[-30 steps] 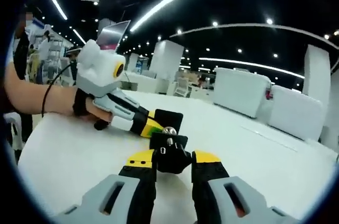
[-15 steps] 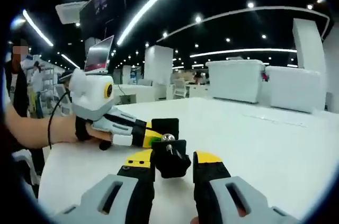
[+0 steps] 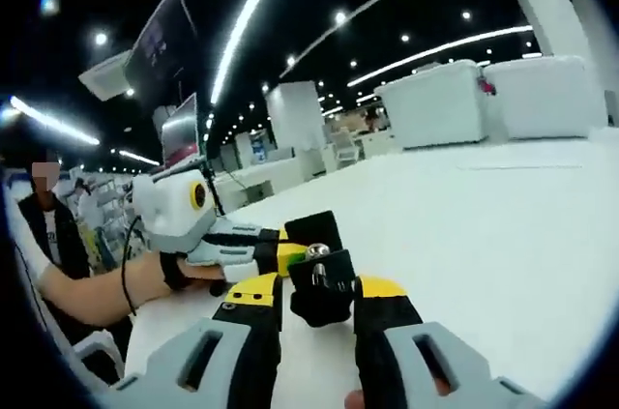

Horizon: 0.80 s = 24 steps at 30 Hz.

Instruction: Clamp the fixed fixture on the desktop, loosen the retaining clip, secure it to the edge of the desk, and tighten the retaining clip.

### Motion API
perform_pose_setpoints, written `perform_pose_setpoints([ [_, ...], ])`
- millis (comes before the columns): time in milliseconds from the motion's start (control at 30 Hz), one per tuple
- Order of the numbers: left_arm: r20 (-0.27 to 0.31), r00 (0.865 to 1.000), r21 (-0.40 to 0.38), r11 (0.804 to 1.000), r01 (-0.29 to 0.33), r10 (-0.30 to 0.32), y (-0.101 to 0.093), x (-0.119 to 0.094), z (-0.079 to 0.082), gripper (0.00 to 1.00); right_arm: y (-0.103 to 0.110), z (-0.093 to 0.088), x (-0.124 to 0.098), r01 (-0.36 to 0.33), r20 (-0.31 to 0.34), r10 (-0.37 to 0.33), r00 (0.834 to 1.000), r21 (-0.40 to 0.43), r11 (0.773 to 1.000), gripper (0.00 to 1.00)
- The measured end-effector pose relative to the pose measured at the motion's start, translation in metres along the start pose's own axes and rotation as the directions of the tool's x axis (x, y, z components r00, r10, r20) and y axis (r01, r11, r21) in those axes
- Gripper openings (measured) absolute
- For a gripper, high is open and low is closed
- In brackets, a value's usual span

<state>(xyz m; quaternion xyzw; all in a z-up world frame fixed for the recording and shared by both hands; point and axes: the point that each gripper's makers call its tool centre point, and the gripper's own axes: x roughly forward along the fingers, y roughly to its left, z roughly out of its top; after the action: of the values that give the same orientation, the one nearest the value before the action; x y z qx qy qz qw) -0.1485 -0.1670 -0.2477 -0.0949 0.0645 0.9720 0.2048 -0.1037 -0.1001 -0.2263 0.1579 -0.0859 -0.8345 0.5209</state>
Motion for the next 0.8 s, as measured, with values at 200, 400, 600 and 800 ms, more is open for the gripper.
perform_pose_setpoints([
  [200,0.001,1.000,0.000,1.000,0.001,-0.001,-0.002,-0.002,0.000,0.06,-0.003,-0.001,-0.002,0.029,0.008,-0.030,1.000,0.029,0.999,0.21],
  [400,0.001,1.000,0.000,1.000,0.001,-0.001,-0.004,-0.004,0.000,0.06,-0.001,0.003,-0.002,0.036,0.056,-0.028,0.998,-0.152,0.988,0.20],
  [600,-0.002,1.000,-0.003,1.000,-0.009,0.009,-0.002,-0.005,0.000,0.06,0.005,0.005,0.002,0.069,0.095,-0.028,0.995,-0.462,0.884,0.19],
  [800,-0.002,1.000,-0.002,1.000,-0.010,0.010,-0.002,-0.005,0.000,0.06,0.009,0.005,0.004,0.091,0.112,-0.038,0.993,-0.523,0.847,0.19],
])
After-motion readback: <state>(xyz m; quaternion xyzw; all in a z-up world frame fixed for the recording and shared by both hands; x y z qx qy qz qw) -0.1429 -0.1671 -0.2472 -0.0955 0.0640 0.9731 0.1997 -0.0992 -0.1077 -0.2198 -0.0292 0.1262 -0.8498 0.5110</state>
